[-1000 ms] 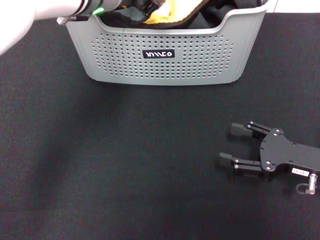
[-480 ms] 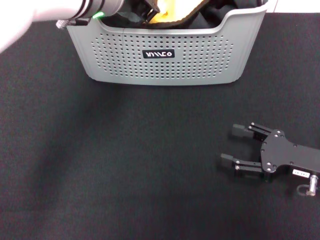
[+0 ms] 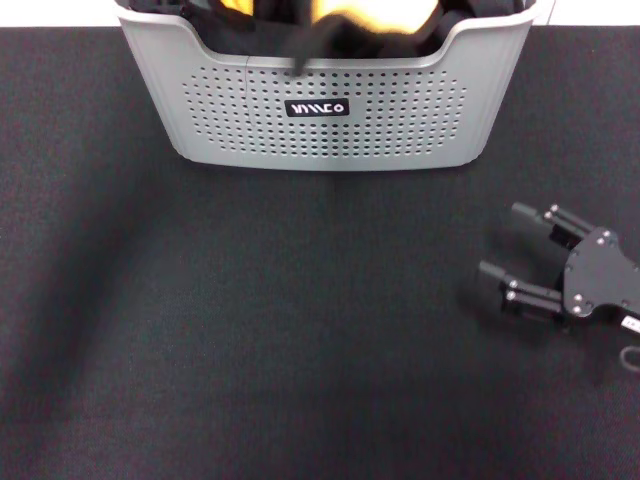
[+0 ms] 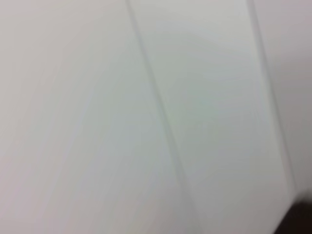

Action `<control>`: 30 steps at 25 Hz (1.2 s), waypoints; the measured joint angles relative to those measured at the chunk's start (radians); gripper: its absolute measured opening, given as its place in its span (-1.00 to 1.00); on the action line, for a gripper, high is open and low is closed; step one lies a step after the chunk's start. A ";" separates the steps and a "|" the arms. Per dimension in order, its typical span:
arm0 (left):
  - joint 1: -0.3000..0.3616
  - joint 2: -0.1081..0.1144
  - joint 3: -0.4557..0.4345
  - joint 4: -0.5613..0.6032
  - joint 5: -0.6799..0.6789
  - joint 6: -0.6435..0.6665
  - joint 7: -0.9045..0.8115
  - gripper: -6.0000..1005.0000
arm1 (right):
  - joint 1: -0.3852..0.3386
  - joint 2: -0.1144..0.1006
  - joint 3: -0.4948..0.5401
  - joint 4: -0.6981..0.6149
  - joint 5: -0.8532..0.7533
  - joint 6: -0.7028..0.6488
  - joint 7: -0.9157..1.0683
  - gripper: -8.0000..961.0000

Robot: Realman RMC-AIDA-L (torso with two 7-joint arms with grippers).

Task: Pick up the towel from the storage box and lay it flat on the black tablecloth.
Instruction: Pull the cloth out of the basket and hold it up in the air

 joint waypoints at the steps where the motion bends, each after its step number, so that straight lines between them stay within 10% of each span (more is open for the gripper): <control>1: 0.022 0.000 -0.035 0.007 -0.105 0.010 0.055 -0.96 | -0.001 0.000 0.001 0.000 0.009 -0.006 -0.009 0.82; 7: 0.061 0.001 -0.361 -0.069 -0.674 0.332 0.325 -0.97 | 0.004 -0.002 0.004 -0.002 0.045 -0.076 -0.047 0.82; 12: 0.005 0.018 -0.588 -0.203 -0.793 0.632 0.341 -0.97 | 0.003 -0.007 0.036 -0.011 0.050 -0.147 -0.048 0.81; 14: -0.035 0.058 -0.635 -0.310 -0.803 0.791 0.358 -0.97 | 0.005 -0.009 0.046 -0.012 0.050 -0.170 -0.048 0.81; 25: -0.095 0.182 -0.569 -0.600 -0.791 1.058 0.512 -0.97 | 0.031 -0.012 0.076 -0.027 0.050 -0.310 -0.038 0.82; 30: -0.099 0.198 -0.522 -0.627 -0.785 1.080 0.580 -0.97 | 0.077 -0.010 0.068 -0.022 0.028 -0.305 0.022 0.81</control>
